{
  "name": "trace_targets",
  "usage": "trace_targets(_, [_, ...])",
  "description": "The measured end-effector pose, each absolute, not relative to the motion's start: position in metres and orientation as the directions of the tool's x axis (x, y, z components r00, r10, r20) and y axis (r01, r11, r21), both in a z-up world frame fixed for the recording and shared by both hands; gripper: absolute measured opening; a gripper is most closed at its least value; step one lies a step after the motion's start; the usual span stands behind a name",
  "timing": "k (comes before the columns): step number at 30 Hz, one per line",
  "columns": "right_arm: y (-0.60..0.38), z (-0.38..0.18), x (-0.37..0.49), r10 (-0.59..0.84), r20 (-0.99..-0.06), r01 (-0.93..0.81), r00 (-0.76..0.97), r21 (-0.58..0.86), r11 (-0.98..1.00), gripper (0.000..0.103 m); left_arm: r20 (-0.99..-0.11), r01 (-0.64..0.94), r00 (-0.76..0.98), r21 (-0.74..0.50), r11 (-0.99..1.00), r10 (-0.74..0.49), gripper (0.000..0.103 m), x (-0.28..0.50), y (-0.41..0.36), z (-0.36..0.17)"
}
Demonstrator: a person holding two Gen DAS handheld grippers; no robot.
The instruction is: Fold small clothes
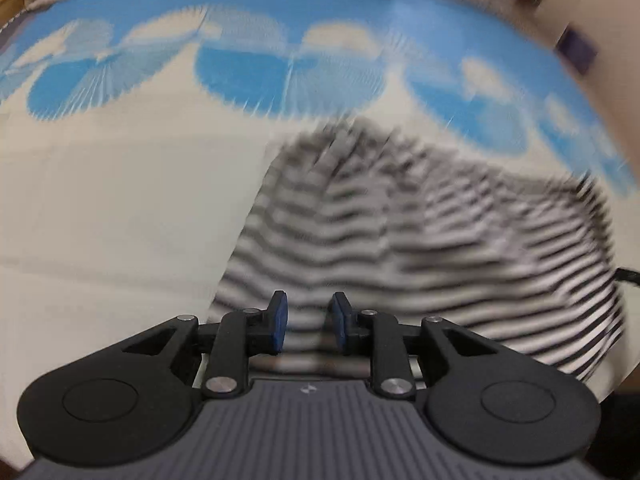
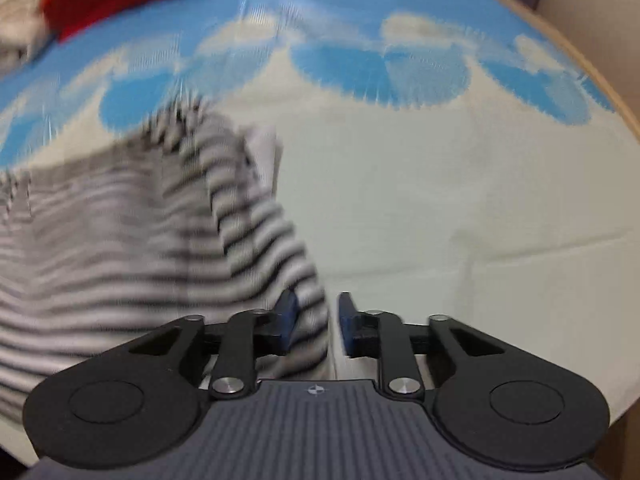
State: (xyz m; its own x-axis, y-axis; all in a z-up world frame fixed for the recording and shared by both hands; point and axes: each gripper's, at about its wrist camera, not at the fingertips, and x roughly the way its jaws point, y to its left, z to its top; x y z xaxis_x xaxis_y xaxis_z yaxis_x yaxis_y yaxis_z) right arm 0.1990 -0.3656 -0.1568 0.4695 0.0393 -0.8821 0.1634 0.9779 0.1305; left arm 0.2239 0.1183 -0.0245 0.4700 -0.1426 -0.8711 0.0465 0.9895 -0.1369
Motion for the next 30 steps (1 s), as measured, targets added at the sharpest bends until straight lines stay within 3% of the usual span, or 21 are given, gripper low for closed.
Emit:
trace_targets(1, [-0.367, -0.155, 0.204, 0.051, -0.869, 0.160, 0.493, 0.148, 0.976, 0.040, -0.857, 0.061, 0.487, -0.156, 0.986, -0.165, 0.028, 0.226, 0.115, -0.020])
trace_targets(5, [-0.352, -0.157, 0.227, 0.095, -0.844, 0.107, 0.528, 0.176, 0.979, 0.047, -0.839, 0.127, 0.504, -0.161, 0.979, -0.204, 0.028, 0.238, 0.090, -0.019])
trace_targets(9, [-0.333, -0.167, 0.250, 0.081, -0.862, 0.079, 0.501, 0.139, 0.987, 0.046, -0.841, 0.151, 0.491, -0.177, 0.973, -0.229, 0.028, 0.251, 0.069, -0.026])
trace_targets(10, [-0.329, -0.171, 0.255, 0.082, -0.864, 0.077, 0.496, 0.138, 0.988, 0.040, -0.844, 0.155, 0.484, -0.180, 0.971, -0.233, 0.028, 0.255, 0.064, -0.029])
trace_targets(11, [-0.326, -0.172, 0.259, 0.072, -0.866, 0.080, 0.495, 0.129, 0.988, 0.011, -0.848, 0.160, 0.476, -0.180, 0.971, -0.235, 0.028, 0.258, 0.061, -0.033])
trace_targets(12, [-0.325, -0.173, 0.263, 0.048, -0.867, 0.096, 0.496, 0.110, 0.989, 0.000, -0.854, 0.164, 0.464, -0.177, 0.970, -0.234, 0.028, 0.263, 0.056, -0.037])
trace_targets(18, [-0.344, -0.170, 0.273, -0.116, -0.837, 0.293, 0.534, 0.055, 0.955, 0.001, -0.885, 0.180, 0.431, -0.108, 0.978, -0.177, 0.029, 0.287, 0.036, -0.066])
trace_targets(21, [-0.348, -0.182, 0.278, -0.072, -0.880, 0.315, 0.469, 0.091, 0.945, 0.003, -0.890, 0.187, 0.424, -0.095, 0.978, -0.167, 0.029, 0.292, 0.035, -0.071])
trace_targets(25, [-0.342, -0.165, 0.274, -0.103, -0.849, 0.301, 0.518, 0.069, 0.951, 0.036, -0.867, 0.152, 0.460, -0.137, 0.979, -0.193, 0.029, 0.290, 0.052, -0.053])
trace_targets(28, [-0.333, -0.145, 0.263, -0.063, -0.798, 0.226, 0.600, 0.093, 0.970, 0.038, -0.838, 0.100, 0.513, -0.154, 0.983, -0.184, 0.029, 0.286, 0.074, -0.040])
trace_targets(30, [-0.327, -0.136, 0.254, 0.035, -0.784, 0.164, 0.620, 0.173, 0.971, 0.040, -0.858, 0.033, 0.502, -0.101, 0.994, -0.104, 0.029, 0.290, 0.087, -0.046])
